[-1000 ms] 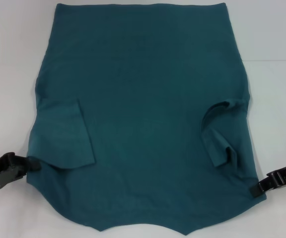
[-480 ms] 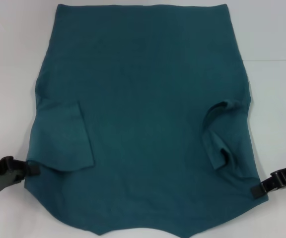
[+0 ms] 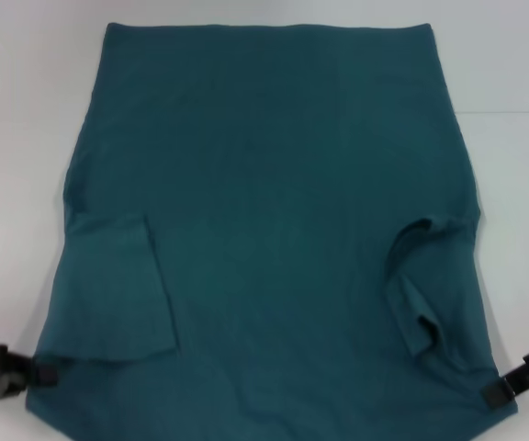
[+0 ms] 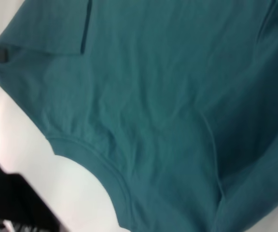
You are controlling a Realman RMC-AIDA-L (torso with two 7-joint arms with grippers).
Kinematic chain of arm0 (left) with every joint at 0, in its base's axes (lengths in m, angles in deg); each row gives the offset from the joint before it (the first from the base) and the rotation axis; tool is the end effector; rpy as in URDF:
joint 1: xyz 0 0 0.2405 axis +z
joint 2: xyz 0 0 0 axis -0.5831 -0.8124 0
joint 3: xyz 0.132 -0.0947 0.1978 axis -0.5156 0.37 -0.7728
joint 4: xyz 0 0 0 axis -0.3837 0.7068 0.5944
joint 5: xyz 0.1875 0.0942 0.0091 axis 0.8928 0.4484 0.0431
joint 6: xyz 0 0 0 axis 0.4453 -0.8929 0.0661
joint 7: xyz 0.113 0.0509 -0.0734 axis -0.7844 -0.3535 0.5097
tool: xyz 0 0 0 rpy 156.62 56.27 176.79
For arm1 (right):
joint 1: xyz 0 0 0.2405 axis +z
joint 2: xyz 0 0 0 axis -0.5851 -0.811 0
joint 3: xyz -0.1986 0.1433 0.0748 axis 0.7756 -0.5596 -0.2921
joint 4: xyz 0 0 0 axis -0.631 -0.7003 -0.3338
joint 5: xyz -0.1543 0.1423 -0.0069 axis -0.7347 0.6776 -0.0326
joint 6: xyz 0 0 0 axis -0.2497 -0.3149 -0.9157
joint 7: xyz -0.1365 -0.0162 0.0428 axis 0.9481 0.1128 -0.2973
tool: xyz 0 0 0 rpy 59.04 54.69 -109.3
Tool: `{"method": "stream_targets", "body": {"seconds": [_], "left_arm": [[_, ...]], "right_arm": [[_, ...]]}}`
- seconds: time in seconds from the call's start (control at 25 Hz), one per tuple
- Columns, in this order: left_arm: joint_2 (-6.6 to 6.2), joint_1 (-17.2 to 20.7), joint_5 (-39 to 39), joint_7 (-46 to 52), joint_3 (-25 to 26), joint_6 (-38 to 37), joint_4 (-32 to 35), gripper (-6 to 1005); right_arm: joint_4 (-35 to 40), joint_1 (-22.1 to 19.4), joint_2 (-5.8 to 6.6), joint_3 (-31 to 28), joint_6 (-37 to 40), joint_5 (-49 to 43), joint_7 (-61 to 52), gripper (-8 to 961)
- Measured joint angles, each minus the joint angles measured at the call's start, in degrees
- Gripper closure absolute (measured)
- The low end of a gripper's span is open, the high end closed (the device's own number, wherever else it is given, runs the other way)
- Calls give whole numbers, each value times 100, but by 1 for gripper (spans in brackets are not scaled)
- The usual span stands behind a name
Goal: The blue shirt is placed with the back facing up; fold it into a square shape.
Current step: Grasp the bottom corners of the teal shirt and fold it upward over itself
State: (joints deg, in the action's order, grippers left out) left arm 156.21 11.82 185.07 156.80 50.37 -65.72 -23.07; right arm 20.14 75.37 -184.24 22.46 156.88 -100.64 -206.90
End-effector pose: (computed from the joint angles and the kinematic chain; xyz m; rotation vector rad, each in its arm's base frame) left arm -0.3554 0.2638 0.0567 -1.9864 -2.1560 -0.4246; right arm 0.2797 0.3220 0.0401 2.5529 -1.6991 0.2160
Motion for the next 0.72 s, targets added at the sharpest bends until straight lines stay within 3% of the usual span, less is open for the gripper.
{"method": "stream_targets", "body": {"seconds": [0.36, 0.72], "left_arm": [[40, 270, 376, -30, 27, -497, 308, 972], [-7, -387, 130, -35, 64, -214, -172, 972]], "right_arm": [[-20, -185, 4, -32, 401, -9, 224, 911], [-6, 25, 28, -958, -312, 60, 148, 911]]}}
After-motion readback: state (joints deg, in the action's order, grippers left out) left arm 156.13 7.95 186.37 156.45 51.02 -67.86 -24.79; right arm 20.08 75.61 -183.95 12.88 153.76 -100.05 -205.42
